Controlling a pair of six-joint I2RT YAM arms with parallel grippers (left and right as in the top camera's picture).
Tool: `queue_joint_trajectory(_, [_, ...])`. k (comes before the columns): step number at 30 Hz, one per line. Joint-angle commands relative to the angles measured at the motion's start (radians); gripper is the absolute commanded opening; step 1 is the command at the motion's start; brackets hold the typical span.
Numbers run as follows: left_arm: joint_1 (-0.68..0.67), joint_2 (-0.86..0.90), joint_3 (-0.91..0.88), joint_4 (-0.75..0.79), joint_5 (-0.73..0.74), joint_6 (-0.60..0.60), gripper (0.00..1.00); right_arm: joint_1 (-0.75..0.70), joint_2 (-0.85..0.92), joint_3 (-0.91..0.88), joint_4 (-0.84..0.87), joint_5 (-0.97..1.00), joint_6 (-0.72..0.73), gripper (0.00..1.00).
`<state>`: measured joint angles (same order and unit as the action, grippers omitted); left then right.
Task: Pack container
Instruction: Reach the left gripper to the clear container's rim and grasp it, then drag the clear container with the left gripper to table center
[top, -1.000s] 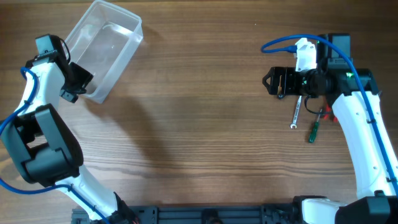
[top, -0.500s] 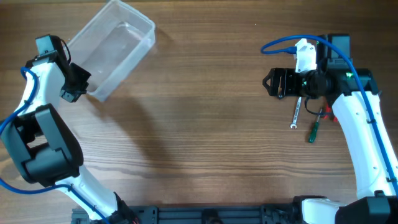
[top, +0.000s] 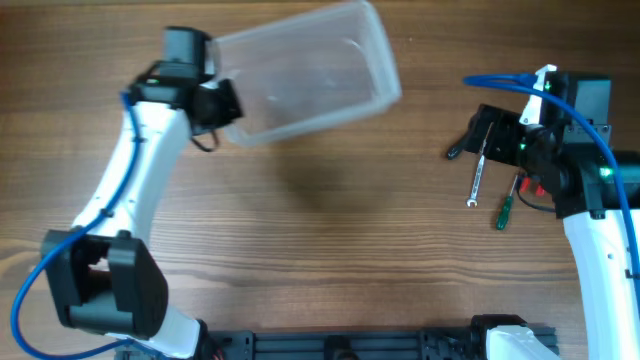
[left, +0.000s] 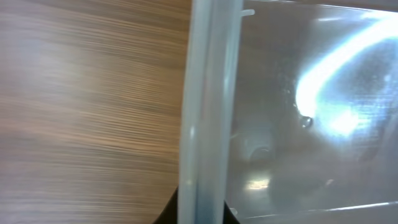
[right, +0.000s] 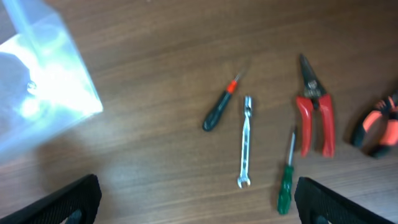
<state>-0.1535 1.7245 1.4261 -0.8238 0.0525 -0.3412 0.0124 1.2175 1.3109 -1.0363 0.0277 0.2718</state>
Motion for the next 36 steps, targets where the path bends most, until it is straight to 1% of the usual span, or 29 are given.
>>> queue_joint_trajectory(1, [-0.133, 0.023, 0.008, -0.006, -0.035, 0.047, 0.04, -0.001, -0.011, 0.021, -0.032, 0.036, 0.073, 1.00])
queue_joint_trajectory(3, [-0.173, 0.055, 0.006, -0.018, -0.035, 0.050, 0.04, 0.000, -0.011, 0.021, -0.041, 0.036, 0.072, 1.00])
queue_joint_trajectory(5, [-0.180, 0.106, 0.006, -0.020, -0.036, 0.050, 0.04, 0.000, -0.011, 0.021, -0.059, 0.036, 0.071, 1.00])
queue_joint_trajectory(8, [-0.137, 0.166, 0.006, -0.025, -0.039, 0.050, 0.04, 0.000, -0.011, 0.021, -0.086, 0.037, 0.068, 1.00])
queue_joint_trajectory(12, [-0.056, 0.197, 0.006, -0.018, -0.044, 0.052, 0.04, 0.000, -0.011, 0.021, -0.098, 0.036, 0.069, 1.00])
queue_joint_trajectory(13, [-0.040, 0.197, 0.006, -0.017, -0.043, 0.076, 0.04, 0.000, -0.011, 0.021, -0.098, 0.036, 0.069, 1.00])
queue_joint_trajectory(17, [-0.027, 0.206, 0.006, 0.002, -0.046, 0.077, 0.04, 0.000, -0.011, 0.021, -0.098, 0.036, 0.069, 1.00])
queue_joint_trajectory(18, [-0.028, 0.206, 0.006, 0.004, -0.046, 0.077, 0.11, 0.000, -0.011, 0.021, -0.098, 0.036, 0.069, 1.00])
queue_joint_trajectory(19, [-0.029, 0.206, 0.006, 0.015, -0.046, 0.077, 0.53, 0.000, -0.011, 0.021, -0.098, 0.036, 0.069, 1.00])
queue_joint_trajectory(20, [-0.029, 0.206, 0.006, 0.025, -0.046, 0.077, 0.79, 0.000, -0.011, 0.021, -0.098, 0.036, 0.069, 1.00])
queue_joint_trajectory(21, [-0.028, 0.206, 0.006, 0.036, -0.047, 0.077, 0.99, 0.000, -0.011, 0.021, -0.098, 0.036, 0.069, 1.00])
queue_joint_trajectory(25, [-0.027, 0.194, 0.018, 0.045, -0.066, 0.103, 1.00, 0.000, -0.011, 0.021, -0.094, 0.036, 0.069, 1.00])
queue_joint_trajectory(29, [-0.027, 0.065, 0.063, 0.008, -0.088, 0.102, 1.00, 0.000, -0.011, 0.021, -0.090, 0.026, 0.070, 1.00])
queue_joint_trajectory(30, [-0.027, -0.007, 0.080, -0.023, -0.100, 0.100, 1.00, 0.000, -0.011, 0.021, -0.106, 0.026, 0.118, 1.00])
queue_joint_trajectory(33, [-0.018, -0.214, 0.085, -0.092, -0.133, 0.095, 1.00, 0.000, -0.012, 0.021, -0.150, 0.045, 0.344, 1.00])
queue_joint_trajectory(34, [-0.004, -0.271, 0.085, -0.114, -0.133, 0.086, 1.00, 0.000, -0.012, 0.021, -0.144, 0.049, 0.373, 1.00])
queue_joint_trajectory(35, [0.015, -0.315, 0.085, -0.141, -0.133, 0.058, 1.00, 0.000, -0.011, 0.027, -0.126, 0.058, 0.374, 1.00])
queue_joint_trajectory(36, [0.050, -0.354, 0.085, -0.182, -0.133, 0.016, 1.00, -0.001, -0.011, 0.041, -0.104, 0.082, 0.340, 1.00])
